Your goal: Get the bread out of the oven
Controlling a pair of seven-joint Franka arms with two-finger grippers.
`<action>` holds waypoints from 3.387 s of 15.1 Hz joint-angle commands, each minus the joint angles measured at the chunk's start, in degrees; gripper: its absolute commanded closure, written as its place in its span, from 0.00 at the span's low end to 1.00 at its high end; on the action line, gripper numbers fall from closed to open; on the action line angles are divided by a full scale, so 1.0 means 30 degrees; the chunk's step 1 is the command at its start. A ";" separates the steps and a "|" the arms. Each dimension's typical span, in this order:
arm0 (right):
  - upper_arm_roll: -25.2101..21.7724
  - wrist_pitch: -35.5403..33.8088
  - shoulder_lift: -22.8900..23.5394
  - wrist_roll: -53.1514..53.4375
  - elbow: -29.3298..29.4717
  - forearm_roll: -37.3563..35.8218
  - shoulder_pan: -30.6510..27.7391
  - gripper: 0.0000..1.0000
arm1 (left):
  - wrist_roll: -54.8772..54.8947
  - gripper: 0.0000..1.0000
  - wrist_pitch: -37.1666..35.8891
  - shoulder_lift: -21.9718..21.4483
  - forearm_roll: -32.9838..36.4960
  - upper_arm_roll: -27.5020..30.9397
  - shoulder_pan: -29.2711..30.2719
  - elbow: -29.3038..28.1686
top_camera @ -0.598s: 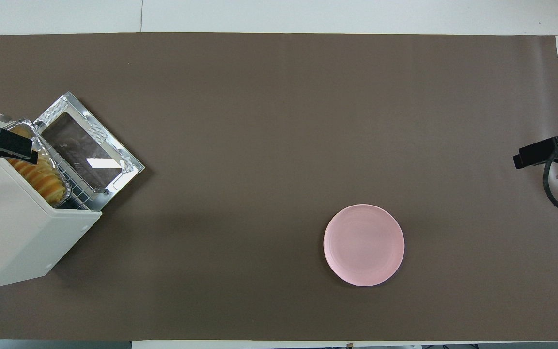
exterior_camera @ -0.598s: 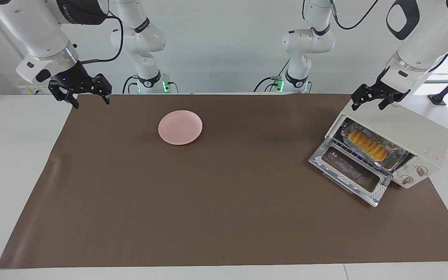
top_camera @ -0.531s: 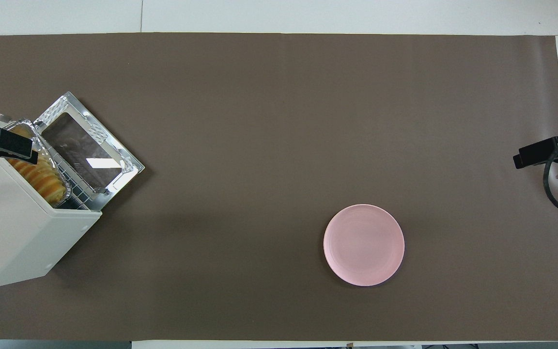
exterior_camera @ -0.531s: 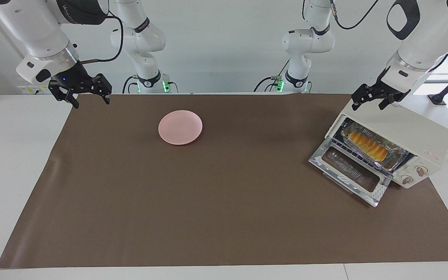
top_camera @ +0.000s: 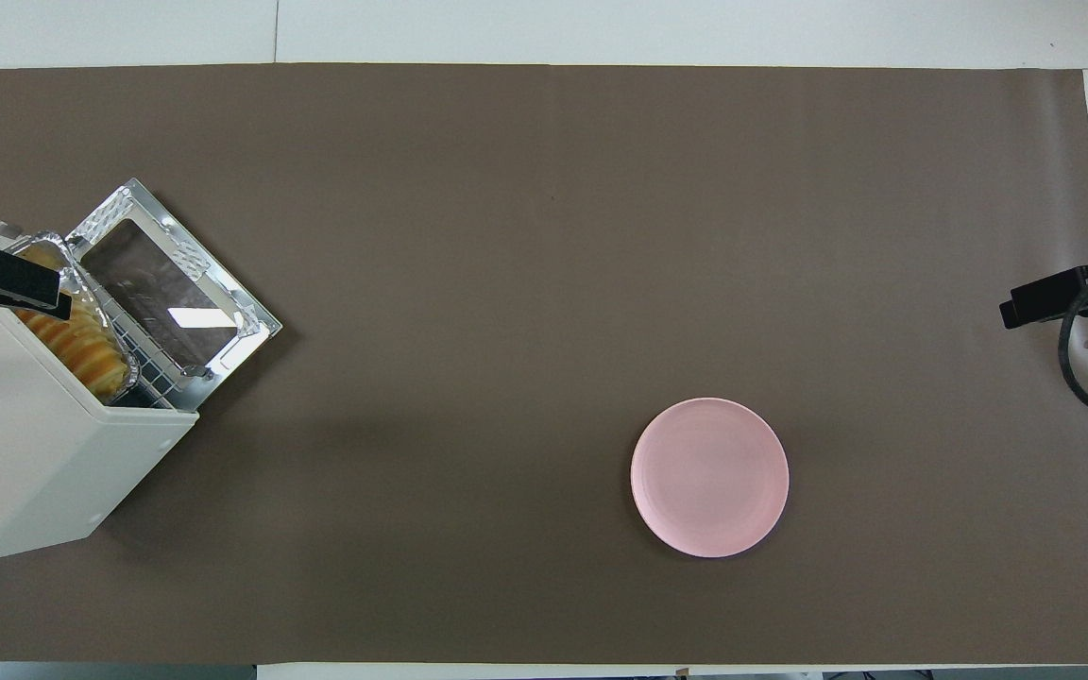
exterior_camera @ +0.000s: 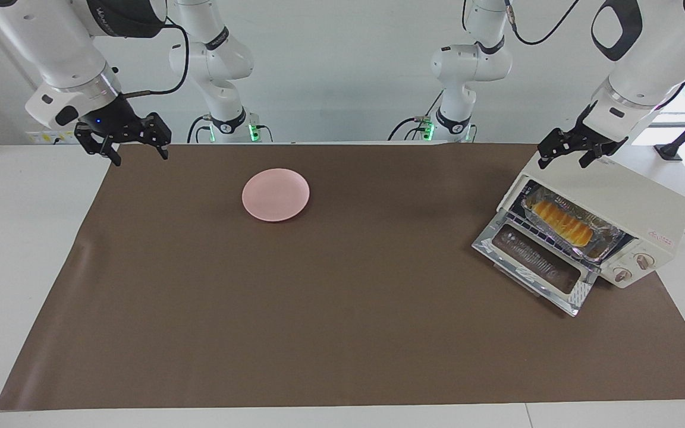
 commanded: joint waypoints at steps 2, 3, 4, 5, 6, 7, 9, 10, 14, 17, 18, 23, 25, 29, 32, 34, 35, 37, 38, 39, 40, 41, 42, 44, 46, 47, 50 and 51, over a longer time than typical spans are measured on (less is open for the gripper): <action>0.0113 -0.0212 -0.0154 0.0337 -0.0135 -0.0169 -0.0058 0.00 | -0.0339 0.00 0.0337 -0.0458 0.0175 0.0101 -0.0035 -0.0463; 0.0113 -0.0212 -0.0154 0.0337 -0.0135 -0.0169 -0.0058 0.00 | -0.0834 0.00 0.0745 -0.0370 0.0146 0.0072 0.0024 -0.0462; 0.0113 -0.0212 -0.0154 0.0337 -0.0135 -0.0169 -0.0058 0.00 | -0.1391 0.00 0.0952 -0.0196 0.0117 0.0043 -0.0062 -0.0433; 0.0113 -0.0212 -0.0154 0.0337 -0.0135 -0.0169 -0.0087 0.00 | -0.1628 0.00 0.0954 0.0212 0.0058 0.0072 -0.0121 -0.0229; 0.0113 -0.0212 -0.0154 0.0337 -0.0135 -0.0169 -0.0058 0.00 | -0.2124 0.00 0.0983 0.0767 0.0029 0.0072 -0.0151 0.0063; 0.0113 -0.0212 -0.0154 0.0337 -0.0135 -0.0169 -0.0058 0.00 | -0.2767 0.00 0.0955 0.1411 0.0087 0.0072 -0.0180 0.0501; 0.0084 -0.0212 -0.0154 0.0337 -0.0135 -0.0169 -0.0087 0.00 | -0.3123 0.00 0.0751 0.3749 0.0233 0.0101 -0.0152 0.2338; 0.0084 -0.0212 -0.0154 0.0337 -0.0135 -0.0169 -0.0116 0.00 | -0.3734 0.00 0.0517 0.5124 0.0321 0.0159 -0.0180 0.3598; 0.0084 -0.0387 -0.0154 0.0308 -0.0135 -0.0169 -0.0145 0.00 | -0.6399 0.00 0.0777 0.9026 0.1694 0.0655 -0.0852 0.6770; 0.0084 -0.0418 -0.0154 0.0308 -0.0135 -0.0169 -0.0204 0.00 | -0.7720 0.00 0.2093 0.9328 0.2574 0.1652 -0.1820 0.6253; 0.0084 -0.0534 -0.0154 0.0308 -0.0135 -0.0169 -0.0233 0.00 | -0.8478 0.00 0.2503 0.9212 0.3186 0.1712 -0.2053 0.5464; 0.0084 -0.0710 -0.0154 0.0308 -0.0135 -0.0169 -0.0234 0.00 | -1.0798 0.00 0.2858 0.9094 0.5009 0.1683 -0.2612 0.3495; 0.0084 -0.0710 -0.0154 0.0308 -0.0135 -0.0169 -0.0234 0.00 | -1.1151 0.00 0.3471 0.8890 0.5009 0.1683 -0.2641 0.2533; 0.0084 -0.0710 -0.0154 0.0308 -0.0135 -0.0169 -0.0234 0.00 | -1.1240 0.00 0.3446 0.8362 0.5067 0.1683 -0.2612 0.1589; 0.0084 -0.0710 -0.0154 0.0308 -0.0135 -0.0169 -0.0234 0.00 | -1.1211 0.00 0.3240 0.8303 0.5068 0.1712 -0.2583 0.1444; 0.0084 -0.0710 -0.0154 0.0308 -0.0135 -0.0169 -0.0234 0.00 | -1.1211 0.00 0.3298 0.8156 0.5097 0.1712 -0.2408 0.1152; 0.0084 -0.0710 -0.0154 0.0308 -0.0135 -0.0169 -0.0234 0.00 | -1.1240 0.00 0.3385 0.7924 0.5184 0.1712 -0.2349 0.0686; 0.0084 -0.0710 -0.0154 0.0308 -0.0135 -0.0169 -0.0234 0.00 | -1.1269 0.00 0.3823 0.7600 0.5477 0.1712 -0.2320 -0.0137; 0.0084 -0.0710 -0.0154 0.0308 -0.0135 -0.0169 -0.0234 0.00 | -1.1414 0.00 0.4087 0.7570 0.5478 0.1712 -0.2290 -0.0197; 0.0084 -0.0710 -0.0154 0.0308 -0.0135 -0.0169 -0.0234 0.00 | -1.1764 0.00 0.4321 0.7541 0.5478 0.1683 -0.2290 -0.0343; 0.0084 -0.0681 -0.0154 0.0337 -0.0135 -0.0169 -0.0234 0.00 | -1.1970 0.00 0.4643 0.7541 0.5478 0.1683 -0.2290 -0.0403; 0.0084 -0.0681 -0.0154 0.0337 -0.0135 -0.0169 -0.0234 0.00 | -1.2030 0.00 0.4878 0.7454 0.5478 0.1683 -0.2290 -0.0780; 0.0084 -0.0681 -0.0154 0.0366 -0.0135 -0.0169 -0.0234 0.00 | -1.2089 0.10 0.5141 0.7221 0.5478 0.1683 -0.2319 -0.1219; 0.0084 -0.0681 -0.0154 0.0367 -0.0135 -0.0169 -0.0234 0.00 | -1.2089 0.19 0.5932 0.6985 0.5478 0.1683 -0.2319 -0.2069; 0.0084 -0.0652 -0.0154 0.0367 -0.0135 -0.0169 -0.0234 0.00 | -1.2089 0.40 0.5964 0.6896 0.5478 0.1712 -0.2290 -0.2190; 0.0084 -0.0652 -0.0154 0.0367 -0.0135 -0.0169 -0.0234 0.00 | -1.2060 0.65 0.5935 0.6867 0.5478 0.1683 -0.2290 -0.2190; 0.0084 -0.0623 -0.0154 0.0367 -0.0106 -0.0169 -0.0234 0.00 | -1.1798 1.00 0.5877 0.6867 0.5478 0.1683 -0.2261 -0.2161; 0.0084 -0.0652 -0.0154 0.0338 -0.0106 -0.0169 -0.0234 0.00 | -1.1768 1.00 0.5905 0.6896 0.5478 0.1683 -0.2261 -0.2016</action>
